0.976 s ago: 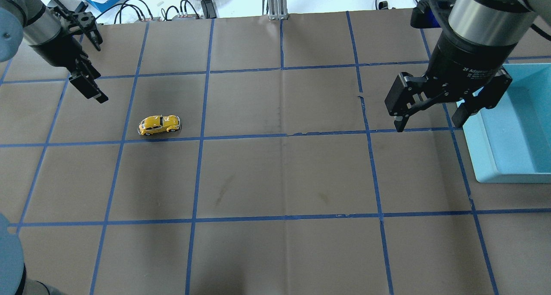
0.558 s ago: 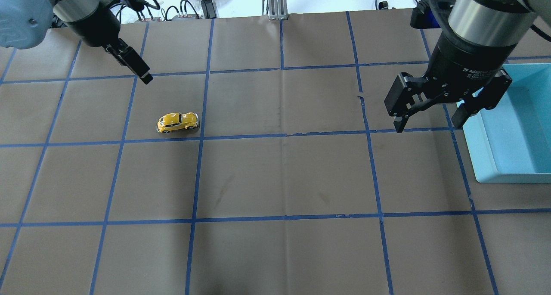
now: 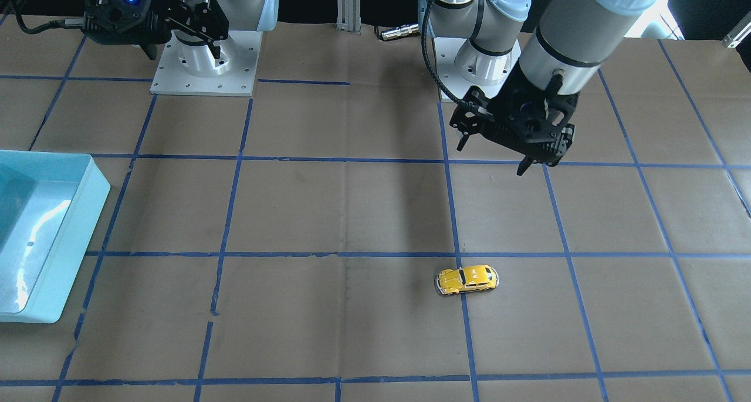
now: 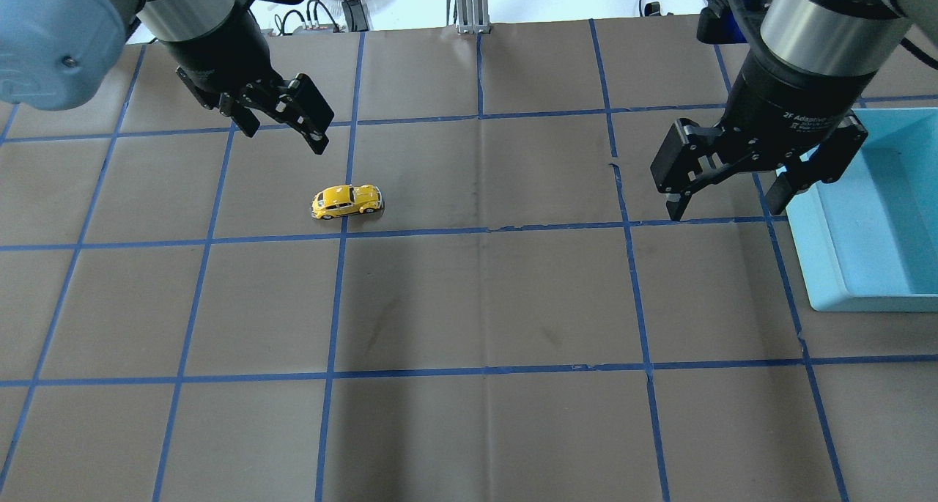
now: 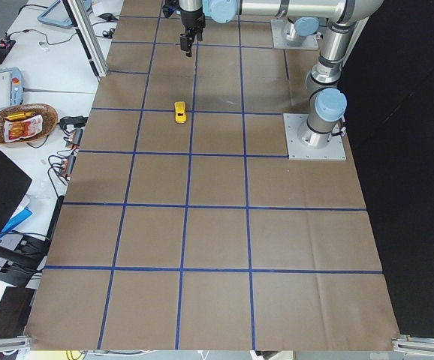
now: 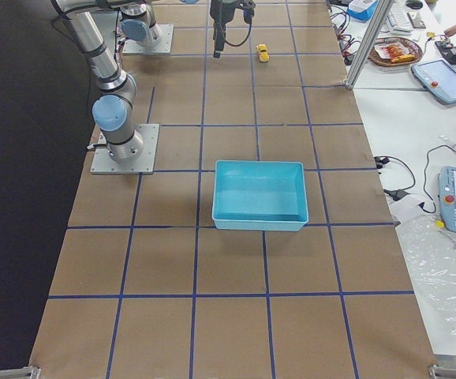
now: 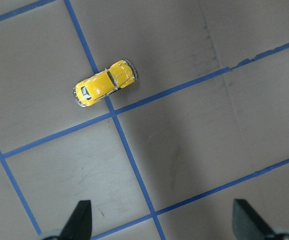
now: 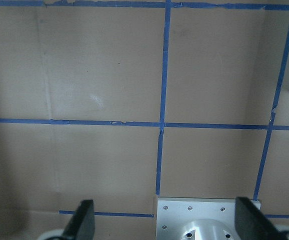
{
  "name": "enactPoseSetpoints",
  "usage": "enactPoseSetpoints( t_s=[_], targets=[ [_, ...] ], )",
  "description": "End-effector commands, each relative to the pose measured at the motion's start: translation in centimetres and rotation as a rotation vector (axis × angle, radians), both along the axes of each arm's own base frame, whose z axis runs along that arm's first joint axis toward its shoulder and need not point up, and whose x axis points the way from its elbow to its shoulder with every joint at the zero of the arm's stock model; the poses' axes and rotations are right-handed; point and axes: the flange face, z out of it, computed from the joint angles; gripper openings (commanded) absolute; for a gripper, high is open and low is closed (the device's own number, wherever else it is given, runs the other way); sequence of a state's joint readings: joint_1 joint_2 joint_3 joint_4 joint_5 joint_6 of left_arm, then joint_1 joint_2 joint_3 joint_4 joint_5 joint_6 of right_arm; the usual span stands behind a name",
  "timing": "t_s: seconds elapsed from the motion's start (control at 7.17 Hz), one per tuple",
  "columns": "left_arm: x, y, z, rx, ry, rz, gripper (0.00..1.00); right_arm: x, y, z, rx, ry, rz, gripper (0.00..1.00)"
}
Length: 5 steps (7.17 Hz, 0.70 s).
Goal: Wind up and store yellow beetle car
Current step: 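Raise the left gripper away from the car as it rolls forward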
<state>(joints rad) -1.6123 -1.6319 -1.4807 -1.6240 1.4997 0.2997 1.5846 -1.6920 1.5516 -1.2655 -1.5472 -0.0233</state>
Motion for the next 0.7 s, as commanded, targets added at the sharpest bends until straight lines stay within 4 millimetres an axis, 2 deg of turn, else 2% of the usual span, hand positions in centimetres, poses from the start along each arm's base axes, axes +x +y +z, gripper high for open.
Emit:
enactPoseSetpoints(
  t_s=[0.0,0.28,0.56],
  targets=[
    [-0.3,1.1,1.1,-0.001,-0.005,0.174,0.98,0.1,-0.5,-0.3,-0.012,-0.005,0.008,0.99],
    [0.8,1.3,1.3,-0.017,-0.112,0.273,0.99,0.3,-0.8,-0.1,-0.018,-0.009,0.017,0.99],
    [1.3,1.5,1.9,-0.029,-0.099,0.305,1.0,0.2,-1.2,-0.1,-0.027,0.001,0.022,0.99]
  ],
)
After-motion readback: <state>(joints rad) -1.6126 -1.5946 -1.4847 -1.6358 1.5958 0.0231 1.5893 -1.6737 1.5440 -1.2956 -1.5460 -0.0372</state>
